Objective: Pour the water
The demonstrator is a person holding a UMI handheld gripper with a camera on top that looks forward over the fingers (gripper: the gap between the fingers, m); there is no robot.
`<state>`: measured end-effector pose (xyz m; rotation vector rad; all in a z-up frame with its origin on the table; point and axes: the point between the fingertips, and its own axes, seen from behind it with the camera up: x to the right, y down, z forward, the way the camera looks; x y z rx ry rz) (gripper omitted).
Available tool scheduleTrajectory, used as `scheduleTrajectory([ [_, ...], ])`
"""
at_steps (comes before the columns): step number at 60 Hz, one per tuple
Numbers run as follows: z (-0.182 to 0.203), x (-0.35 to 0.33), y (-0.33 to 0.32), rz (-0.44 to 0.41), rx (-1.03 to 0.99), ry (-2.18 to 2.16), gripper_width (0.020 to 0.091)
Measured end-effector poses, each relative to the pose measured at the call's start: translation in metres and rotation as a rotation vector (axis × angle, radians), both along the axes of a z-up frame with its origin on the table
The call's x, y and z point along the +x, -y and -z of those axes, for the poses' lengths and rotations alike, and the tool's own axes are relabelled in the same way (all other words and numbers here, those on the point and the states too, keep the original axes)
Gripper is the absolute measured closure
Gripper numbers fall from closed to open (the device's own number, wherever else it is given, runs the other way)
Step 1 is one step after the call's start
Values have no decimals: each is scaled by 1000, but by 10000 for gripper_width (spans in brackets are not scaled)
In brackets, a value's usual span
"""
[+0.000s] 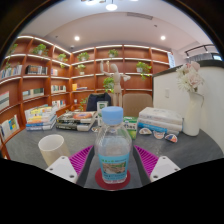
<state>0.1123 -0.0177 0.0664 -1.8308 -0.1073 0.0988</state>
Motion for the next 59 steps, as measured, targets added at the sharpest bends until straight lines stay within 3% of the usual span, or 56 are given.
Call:
scheduleTrajectory([
  [26,-41,-17,116,155,40,17,307],
  [59,-84,-62,167,110,111,11,303],
])
